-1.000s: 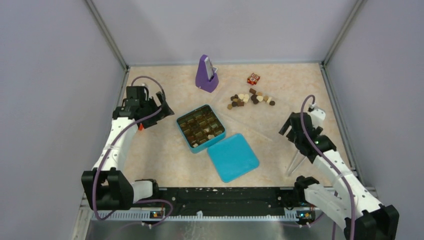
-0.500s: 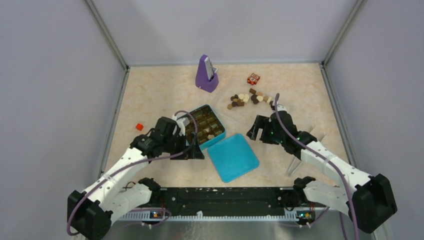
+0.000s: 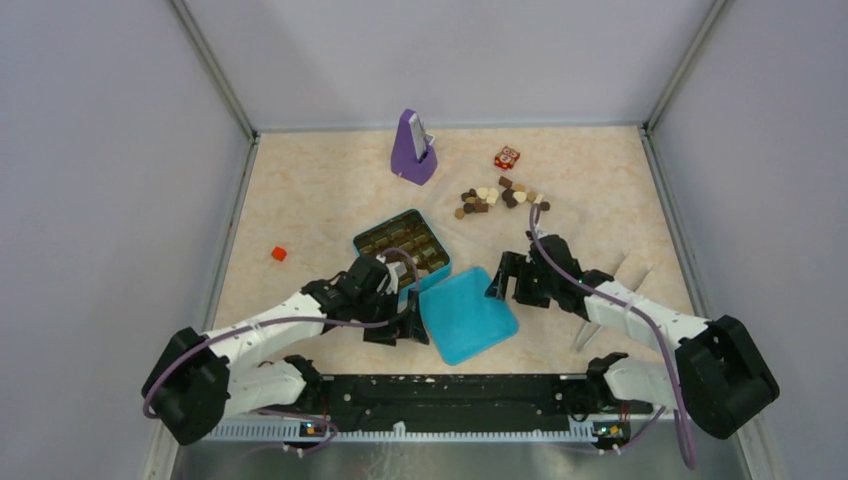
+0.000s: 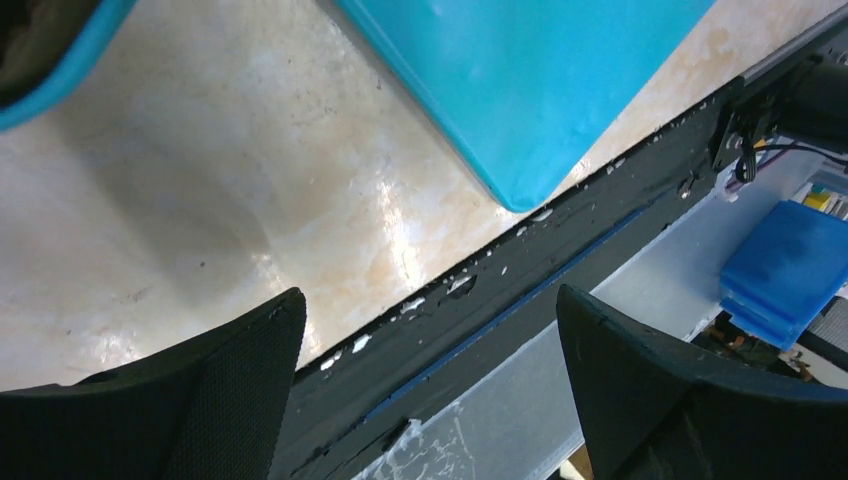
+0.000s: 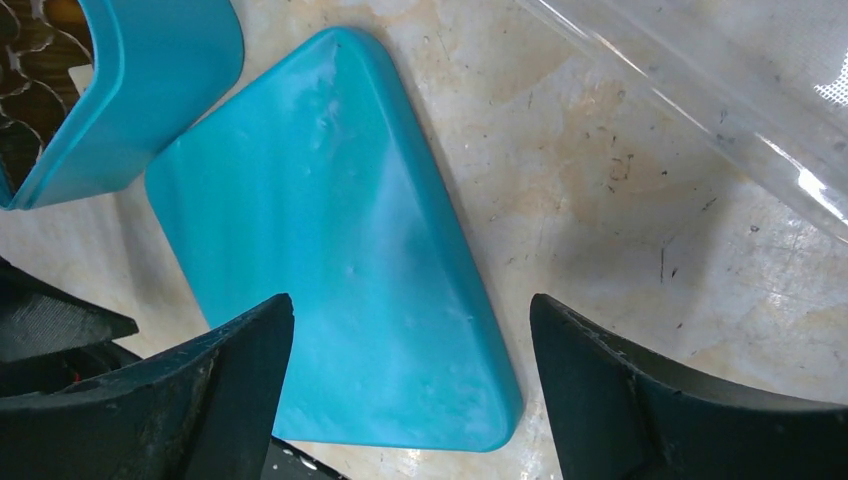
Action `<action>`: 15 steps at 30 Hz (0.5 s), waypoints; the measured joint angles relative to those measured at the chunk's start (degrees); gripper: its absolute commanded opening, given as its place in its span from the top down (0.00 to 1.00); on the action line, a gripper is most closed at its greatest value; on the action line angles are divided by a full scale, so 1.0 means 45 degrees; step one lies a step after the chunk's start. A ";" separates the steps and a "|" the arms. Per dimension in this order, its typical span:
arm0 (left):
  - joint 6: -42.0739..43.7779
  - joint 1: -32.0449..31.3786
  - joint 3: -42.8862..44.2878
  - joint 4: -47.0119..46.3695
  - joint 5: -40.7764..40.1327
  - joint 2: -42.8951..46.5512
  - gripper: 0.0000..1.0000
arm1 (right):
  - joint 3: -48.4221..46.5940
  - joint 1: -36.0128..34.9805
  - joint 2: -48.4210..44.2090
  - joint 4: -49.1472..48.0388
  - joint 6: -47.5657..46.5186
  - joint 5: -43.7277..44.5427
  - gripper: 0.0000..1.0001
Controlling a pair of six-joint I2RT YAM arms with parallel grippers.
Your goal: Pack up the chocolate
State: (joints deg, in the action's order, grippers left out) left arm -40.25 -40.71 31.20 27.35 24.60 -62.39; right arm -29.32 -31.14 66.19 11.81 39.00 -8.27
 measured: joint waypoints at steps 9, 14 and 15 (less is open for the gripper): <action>-0.1175 -0.0078 -0.0296 -0.3031 0.0398 -0.2419 0.01 | 0.0962 0.0000 -0.0141 -0.0967 0.0369 -0.0204 0.15; -0.1797 -0.0228 -0.0296 -0.4522 0.1001 -0.3172 0.01 | 0.1370 0.0000 -0.0408 -0.1515 0.0593 -0.0427 0.15; -0.1923 -0.0228 -0.0296 -0.4823 0.1112 -0.3332 0.01 | 0.1491 0.0000 -0.0481 -0.1685 0.0695 -0.0525 0.15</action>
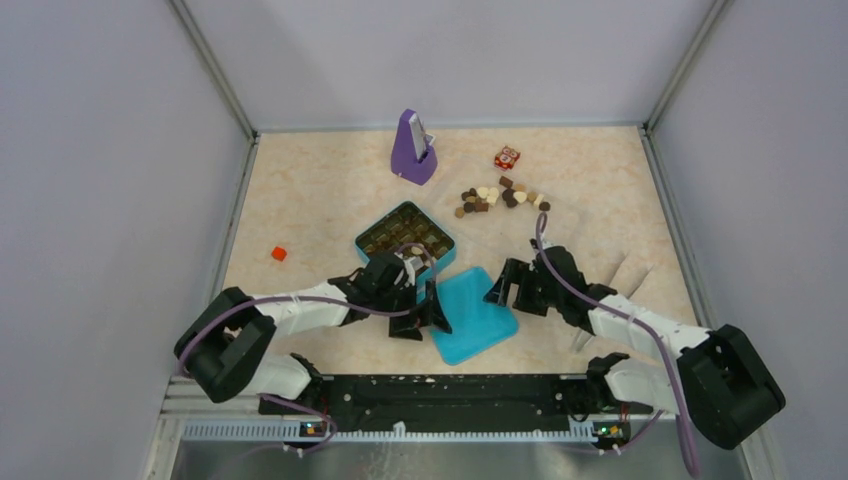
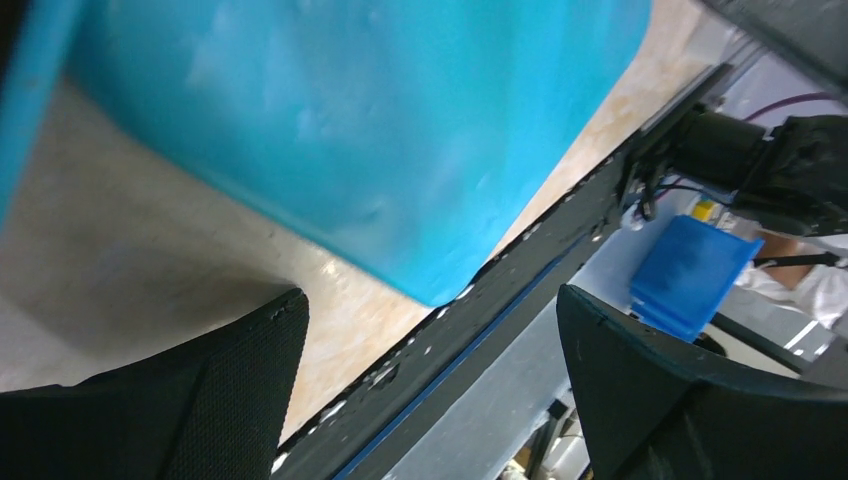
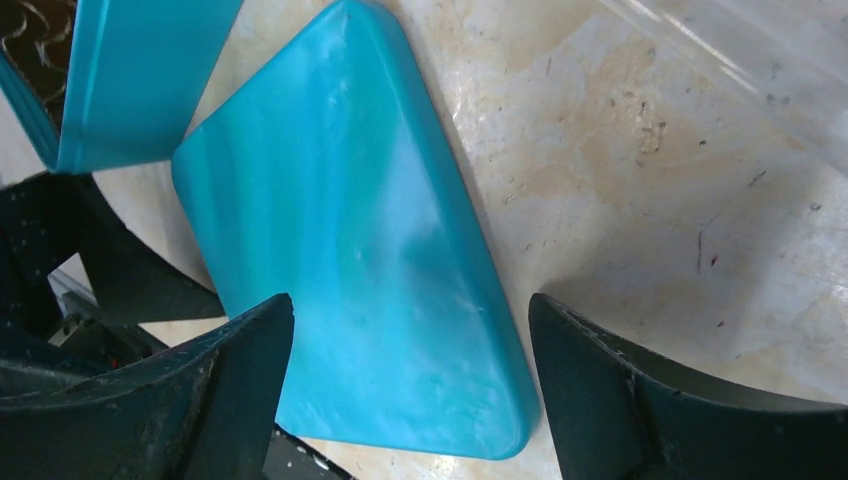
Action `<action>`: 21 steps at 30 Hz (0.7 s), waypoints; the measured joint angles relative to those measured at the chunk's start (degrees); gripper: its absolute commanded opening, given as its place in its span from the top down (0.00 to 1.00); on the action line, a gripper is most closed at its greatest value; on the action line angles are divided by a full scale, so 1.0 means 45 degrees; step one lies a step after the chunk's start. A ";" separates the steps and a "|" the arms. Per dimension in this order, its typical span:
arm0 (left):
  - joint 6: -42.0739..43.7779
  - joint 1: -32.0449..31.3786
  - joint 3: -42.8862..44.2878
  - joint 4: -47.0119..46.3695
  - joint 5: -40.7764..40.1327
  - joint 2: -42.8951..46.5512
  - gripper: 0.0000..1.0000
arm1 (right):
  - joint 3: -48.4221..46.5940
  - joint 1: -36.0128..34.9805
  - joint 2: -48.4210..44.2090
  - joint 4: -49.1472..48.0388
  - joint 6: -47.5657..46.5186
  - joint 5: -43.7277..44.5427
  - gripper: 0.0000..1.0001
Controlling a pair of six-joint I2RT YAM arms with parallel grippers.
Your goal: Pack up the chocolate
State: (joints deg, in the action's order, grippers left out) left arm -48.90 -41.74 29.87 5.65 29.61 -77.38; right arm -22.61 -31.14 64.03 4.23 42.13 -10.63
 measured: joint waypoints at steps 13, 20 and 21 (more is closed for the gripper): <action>-0.0913 -0.0083 -0.0185 -0.1817 0.0141 -0.0452 0.01 | 0.1098 0.0000 -0.1656 -0.0092 0.1574 -0.1394 0.15; -0.0845 -0.0092 -0.0335 -0.1409 -0.0763 0.0840 0.01 | 0.1069 0.0000 -0.2210 0.0724 0.1792 -0.1957 0.15; -0.0821 -0.0092 -0.0335 -0.1341 -0.0869 0.1146 0.01 | 0.1030 0.0000 -0.2278 0.0874 0.1797 -0.1962 0.15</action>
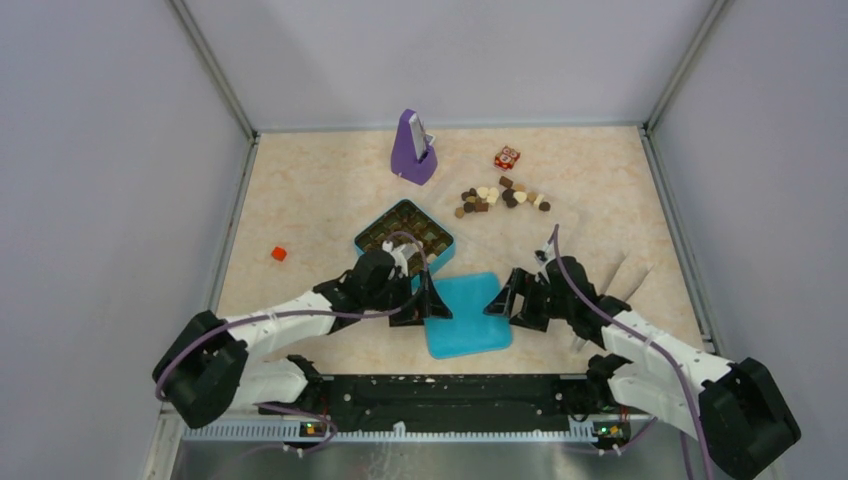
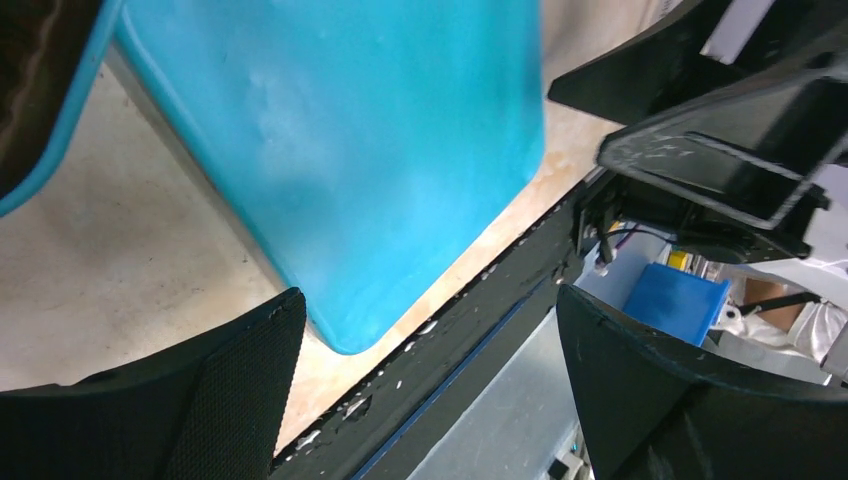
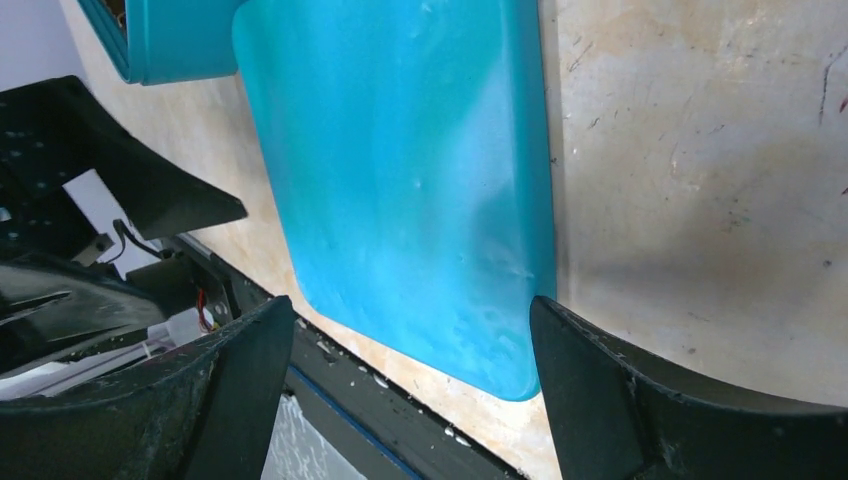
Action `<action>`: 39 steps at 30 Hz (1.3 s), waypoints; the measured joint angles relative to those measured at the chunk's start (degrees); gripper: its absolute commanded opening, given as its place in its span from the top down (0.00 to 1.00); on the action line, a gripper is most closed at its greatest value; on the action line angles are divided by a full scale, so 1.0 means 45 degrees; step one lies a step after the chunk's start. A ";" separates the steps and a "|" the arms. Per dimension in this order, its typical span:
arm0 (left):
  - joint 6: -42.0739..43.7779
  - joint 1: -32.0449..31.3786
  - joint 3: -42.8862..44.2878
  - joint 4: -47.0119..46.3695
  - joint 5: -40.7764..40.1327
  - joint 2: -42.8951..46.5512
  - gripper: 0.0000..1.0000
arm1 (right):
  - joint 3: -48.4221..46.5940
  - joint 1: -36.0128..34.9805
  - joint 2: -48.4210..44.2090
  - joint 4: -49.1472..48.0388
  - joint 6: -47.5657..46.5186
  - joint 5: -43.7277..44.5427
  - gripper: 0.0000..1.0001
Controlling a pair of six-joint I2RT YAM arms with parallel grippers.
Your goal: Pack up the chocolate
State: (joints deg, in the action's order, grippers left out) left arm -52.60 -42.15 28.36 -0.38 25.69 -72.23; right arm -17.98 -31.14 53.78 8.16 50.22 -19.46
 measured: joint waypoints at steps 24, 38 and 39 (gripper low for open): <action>-0.2064 -0.3104 -0.0189 0.2336 -0.6761 0.2263 0.01 | -0.1783 0.0000 0.1535 0.1642 -0.1132 0.2662 0.15; -0.2977 -0.3740 -0.0165 -0.0437 -0.7514 -0.0155 0.01 | -0.1039 0.0000 0.2497 -0.0753 -0.0869 0.0612 0.15; -0.2939 -0.3740 -0.0199 -0.0505 -0.7470 -0.0170 0.01 | -0.0976 0.0010 0.2497 -0.0923 -0.0811 0.0515 0.15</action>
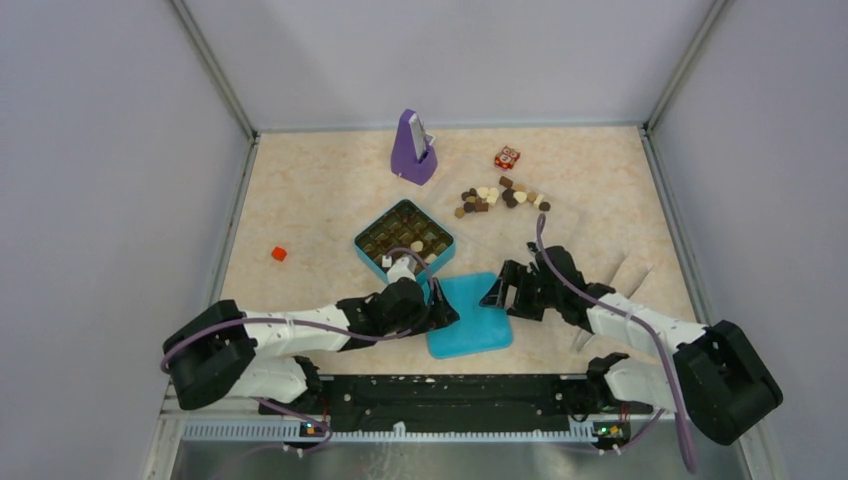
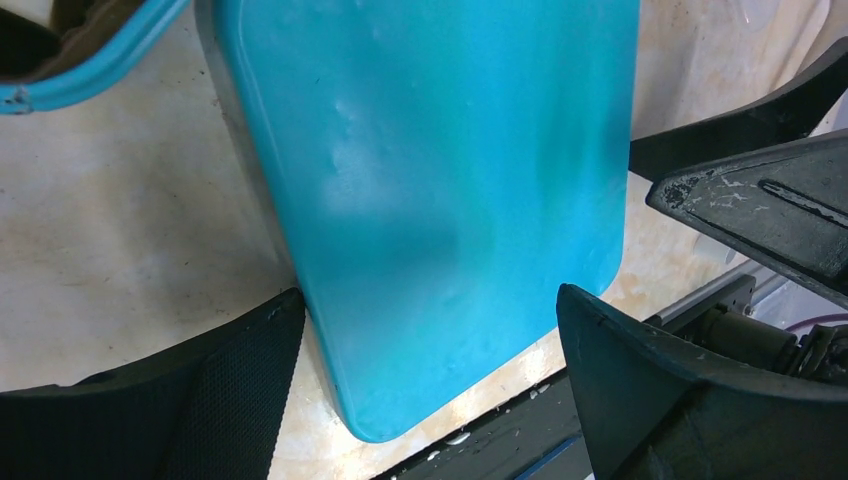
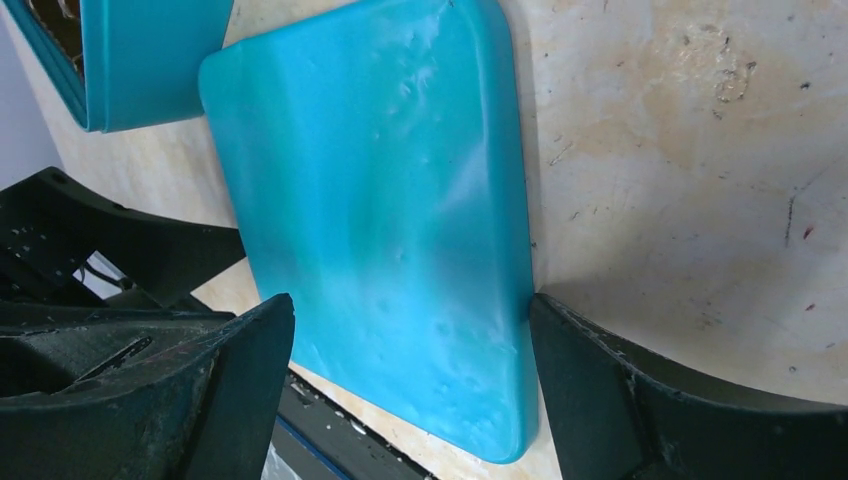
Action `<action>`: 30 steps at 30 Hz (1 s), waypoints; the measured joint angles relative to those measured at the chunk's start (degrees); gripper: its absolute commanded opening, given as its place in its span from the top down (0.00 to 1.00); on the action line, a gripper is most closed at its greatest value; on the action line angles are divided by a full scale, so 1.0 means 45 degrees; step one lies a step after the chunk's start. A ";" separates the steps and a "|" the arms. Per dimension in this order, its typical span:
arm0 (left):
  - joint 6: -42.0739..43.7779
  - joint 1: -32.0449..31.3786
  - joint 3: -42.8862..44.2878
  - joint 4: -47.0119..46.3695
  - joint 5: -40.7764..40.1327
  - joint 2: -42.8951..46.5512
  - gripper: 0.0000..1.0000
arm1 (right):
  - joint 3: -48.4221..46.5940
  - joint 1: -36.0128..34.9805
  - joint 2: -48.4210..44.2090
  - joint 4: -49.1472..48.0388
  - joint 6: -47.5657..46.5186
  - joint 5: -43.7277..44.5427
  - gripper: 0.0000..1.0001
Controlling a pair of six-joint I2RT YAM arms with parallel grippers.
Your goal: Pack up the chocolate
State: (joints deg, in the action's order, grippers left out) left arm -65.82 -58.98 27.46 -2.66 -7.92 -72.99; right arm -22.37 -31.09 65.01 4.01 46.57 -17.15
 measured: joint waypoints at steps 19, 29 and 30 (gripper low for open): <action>0.0937 0.0000 -0.1724 -0.3925 0.0345 0.3327 0.04 | 0.0714 0.0024 -0.0185 -0.1141 0.0918 -0.0797 0.15; 0.0733 0.0000 -0.1175 -0.3701 0.0690 0.2147 0.50 | 0.0860 0.0024 -0.0593 -0.0787 0.1030 -0.0811 0.15; 0.0767 0.0000 -0.0933 -0.3449 0.0714 0.1923 0.52 | 0.0894 0.0019 -0.0695 -0.0709 0.1030 -0.0797 0.15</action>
State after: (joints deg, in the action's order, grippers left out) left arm -62.37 -58.98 23.27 -18.17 -4.71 -64.34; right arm -18.35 -31.00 61.89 0.82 51.20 -20.73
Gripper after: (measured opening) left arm 0.535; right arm 0.847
